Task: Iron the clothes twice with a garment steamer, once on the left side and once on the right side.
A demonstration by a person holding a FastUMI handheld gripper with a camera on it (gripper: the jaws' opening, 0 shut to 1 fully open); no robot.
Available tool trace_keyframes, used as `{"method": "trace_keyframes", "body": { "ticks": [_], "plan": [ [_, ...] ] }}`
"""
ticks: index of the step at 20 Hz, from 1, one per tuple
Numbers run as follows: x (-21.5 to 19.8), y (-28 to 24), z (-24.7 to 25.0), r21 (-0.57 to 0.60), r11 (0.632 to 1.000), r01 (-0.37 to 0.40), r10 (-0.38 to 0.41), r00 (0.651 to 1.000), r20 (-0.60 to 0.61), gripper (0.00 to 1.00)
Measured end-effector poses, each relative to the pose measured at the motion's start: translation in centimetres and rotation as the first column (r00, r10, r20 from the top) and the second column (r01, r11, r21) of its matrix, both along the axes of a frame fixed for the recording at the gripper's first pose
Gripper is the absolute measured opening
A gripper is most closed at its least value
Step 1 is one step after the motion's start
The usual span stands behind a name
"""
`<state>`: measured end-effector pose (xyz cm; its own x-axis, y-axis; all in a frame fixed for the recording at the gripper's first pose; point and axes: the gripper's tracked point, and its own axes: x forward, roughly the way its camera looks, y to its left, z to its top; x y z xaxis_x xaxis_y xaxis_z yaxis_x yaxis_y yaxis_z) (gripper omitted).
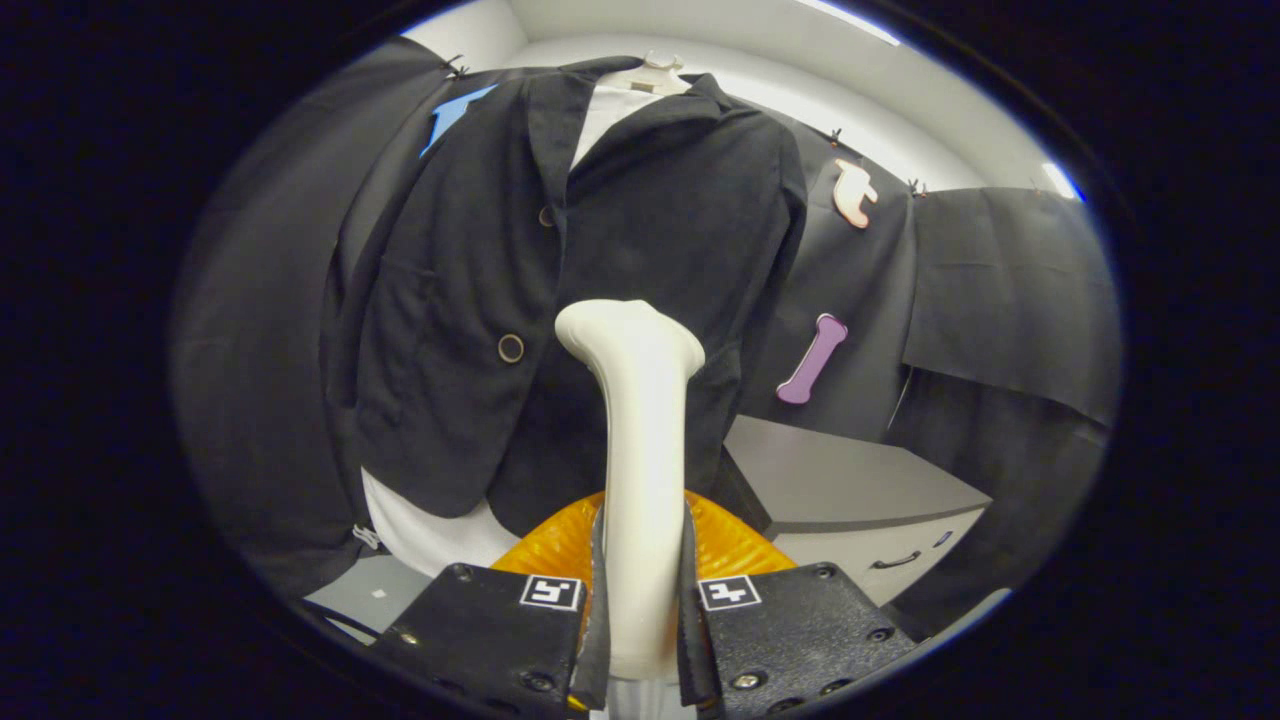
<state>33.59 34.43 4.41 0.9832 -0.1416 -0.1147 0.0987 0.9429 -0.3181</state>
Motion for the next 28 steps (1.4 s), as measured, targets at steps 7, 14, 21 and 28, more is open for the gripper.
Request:
{"method": "trace_keyframes", "body": {
  "ticks": [7,14,21,28],
  "plan": [
    [-1.9,0.0,-6.4,-0.018,1.0,-0.018,0.015,0.991,-0.135,0.3],
    [-3.1,-1.0,-11.1,-0.014,1.0,0.006,-0.009,0.967,-0.253,0.3],
    [-5.2,-1.5,-14.3,0.057,0.998,0.02,0.002,0.934,-0.357,0.3],
    [-7.0,1.6,-5.4,0.105,0.993,-0.057,0.076,0.979,-0.189,0.3]
  ]
}}
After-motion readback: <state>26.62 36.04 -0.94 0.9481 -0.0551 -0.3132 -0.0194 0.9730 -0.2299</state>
